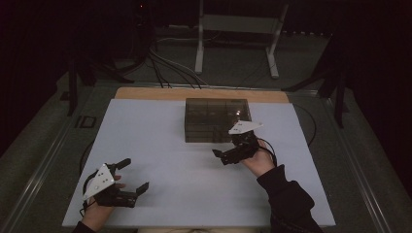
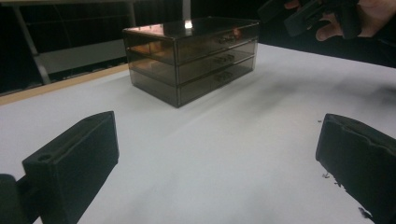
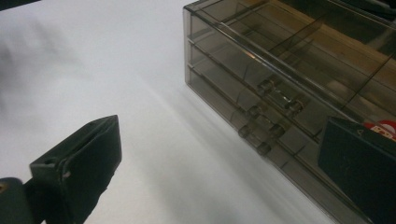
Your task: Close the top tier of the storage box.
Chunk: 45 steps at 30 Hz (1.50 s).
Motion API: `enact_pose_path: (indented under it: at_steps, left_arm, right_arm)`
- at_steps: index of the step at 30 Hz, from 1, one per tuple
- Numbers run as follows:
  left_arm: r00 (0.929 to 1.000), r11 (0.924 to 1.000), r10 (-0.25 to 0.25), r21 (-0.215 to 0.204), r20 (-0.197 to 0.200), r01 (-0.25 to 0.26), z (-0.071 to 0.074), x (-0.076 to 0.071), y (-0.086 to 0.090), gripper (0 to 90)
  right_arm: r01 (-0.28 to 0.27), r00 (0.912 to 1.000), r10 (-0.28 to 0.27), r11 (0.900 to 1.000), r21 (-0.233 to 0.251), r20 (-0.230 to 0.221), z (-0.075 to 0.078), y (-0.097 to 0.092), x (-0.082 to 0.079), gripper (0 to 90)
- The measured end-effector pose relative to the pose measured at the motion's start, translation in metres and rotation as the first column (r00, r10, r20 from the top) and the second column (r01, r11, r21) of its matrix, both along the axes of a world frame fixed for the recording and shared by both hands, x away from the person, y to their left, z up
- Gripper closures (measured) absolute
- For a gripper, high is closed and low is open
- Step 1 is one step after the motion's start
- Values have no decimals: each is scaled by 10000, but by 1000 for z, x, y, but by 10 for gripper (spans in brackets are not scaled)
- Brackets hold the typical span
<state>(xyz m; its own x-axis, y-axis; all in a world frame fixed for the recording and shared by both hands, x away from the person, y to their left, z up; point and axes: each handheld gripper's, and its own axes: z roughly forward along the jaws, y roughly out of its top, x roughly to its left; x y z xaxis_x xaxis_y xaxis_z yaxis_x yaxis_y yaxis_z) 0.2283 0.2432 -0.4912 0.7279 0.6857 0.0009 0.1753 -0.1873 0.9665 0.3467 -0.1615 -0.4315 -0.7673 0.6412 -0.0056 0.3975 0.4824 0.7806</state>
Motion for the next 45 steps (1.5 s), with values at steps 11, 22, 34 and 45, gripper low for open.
enact_pose_path:
  at_steps: [11, 22, 34, 45]
  left_arm:
    - [10000, 10000, 9, 9, -4, -9, 0, 0, 0, 2]
    - [10000, 10000, 16, 23, -2, -16, 0, 0, 0, 2]
    - [10000, 10000, 28, 8, 20, -28, 1, -1, 0, 2]
    - [10000, 10000, 25, -17, 12, -25, 1, -1, 1, 2]
  right_arm:
    - [-60, 10000, 61, 9999, -120, 43, -7, -14, -8, 0]
    - [-56, 10000, 55, 10000, -61, -81, -18, -25, -16, 0]
    - [33, 10000, -33, 9999, -113, 0, -30, -40, -28, 0]
    - [18, 9999, -20, 9999, -167, -127, -43, -55, -43, 0]
